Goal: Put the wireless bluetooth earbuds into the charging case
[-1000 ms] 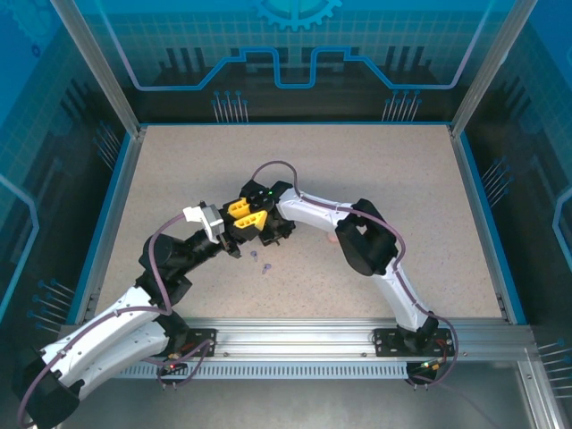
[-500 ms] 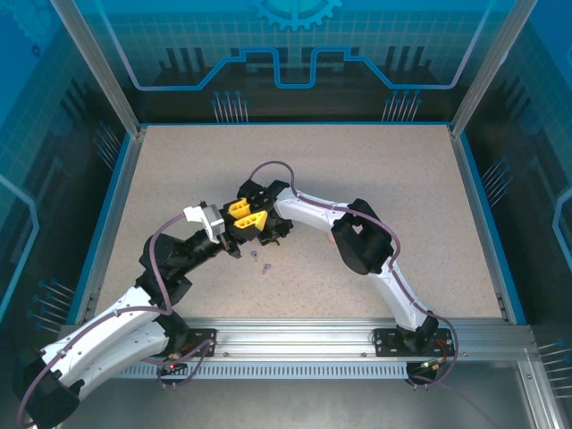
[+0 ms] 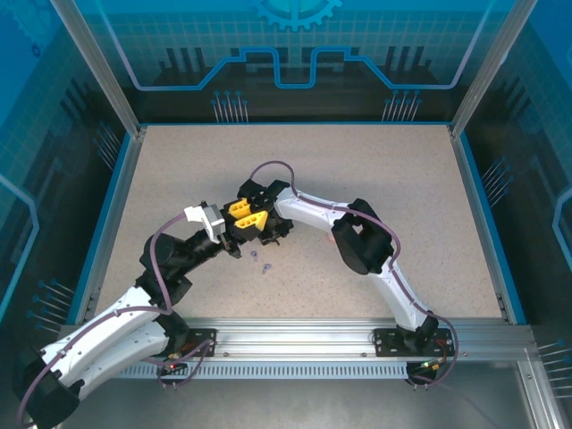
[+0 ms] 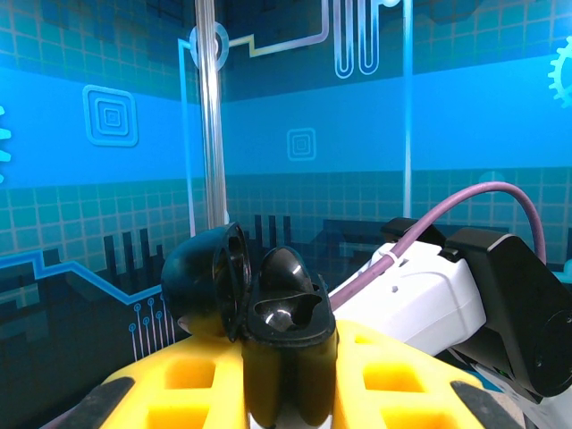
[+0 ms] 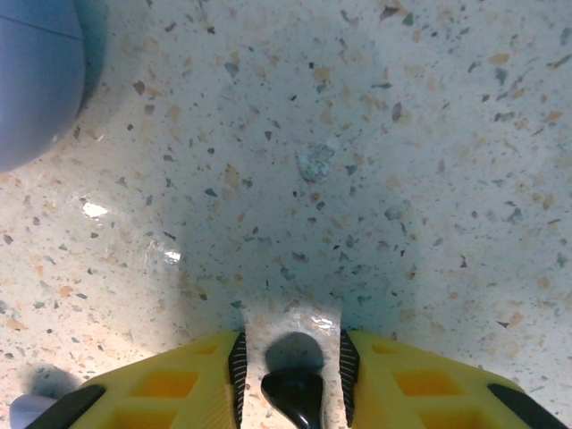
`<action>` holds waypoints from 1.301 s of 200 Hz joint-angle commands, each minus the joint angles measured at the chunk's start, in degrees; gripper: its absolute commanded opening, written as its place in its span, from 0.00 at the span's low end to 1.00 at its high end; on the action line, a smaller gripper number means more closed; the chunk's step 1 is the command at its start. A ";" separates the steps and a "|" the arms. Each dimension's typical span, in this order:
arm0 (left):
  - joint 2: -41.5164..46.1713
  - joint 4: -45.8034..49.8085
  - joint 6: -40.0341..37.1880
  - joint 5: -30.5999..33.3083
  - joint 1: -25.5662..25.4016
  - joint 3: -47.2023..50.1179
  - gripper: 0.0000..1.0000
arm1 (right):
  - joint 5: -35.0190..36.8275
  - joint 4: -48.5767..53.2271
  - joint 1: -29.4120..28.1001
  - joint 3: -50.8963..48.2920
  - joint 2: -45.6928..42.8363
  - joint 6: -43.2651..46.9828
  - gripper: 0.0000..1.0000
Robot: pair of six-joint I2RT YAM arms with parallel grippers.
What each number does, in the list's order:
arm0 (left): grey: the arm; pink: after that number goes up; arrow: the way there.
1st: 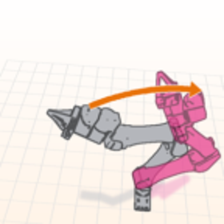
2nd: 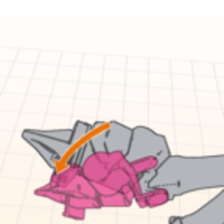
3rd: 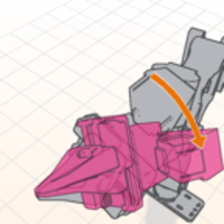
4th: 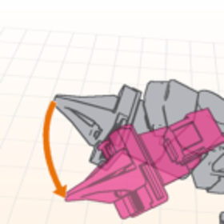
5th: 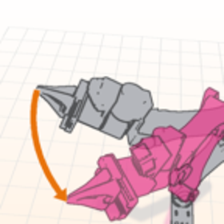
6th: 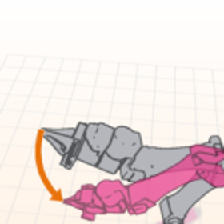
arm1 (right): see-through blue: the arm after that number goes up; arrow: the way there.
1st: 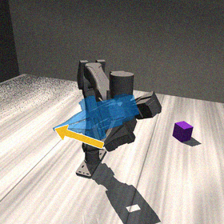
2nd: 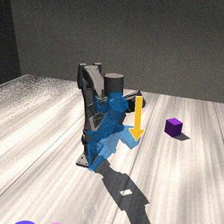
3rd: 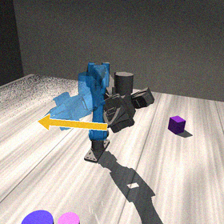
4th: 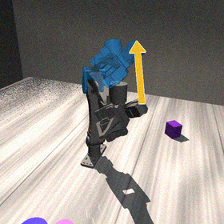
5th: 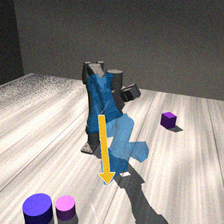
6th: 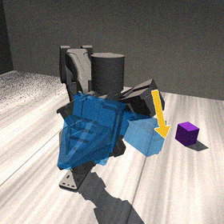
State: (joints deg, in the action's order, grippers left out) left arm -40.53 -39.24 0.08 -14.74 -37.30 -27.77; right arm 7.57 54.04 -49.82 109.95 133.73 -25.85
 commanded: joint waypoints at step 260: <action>-0.08 -0.58 0.98 1.11 -0.40 -0.62 0.00 | -0.17 -2.06 1.06 -5.76 -3.17 -0.18 0.26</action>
State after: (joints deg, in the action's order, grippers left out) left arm -41.19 -39.22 0.12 -14.74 -37.30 -27.79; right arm 7.46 52.69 -49.71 107.13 132.05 -25.87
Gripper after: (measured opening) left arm 0.212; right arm 0.263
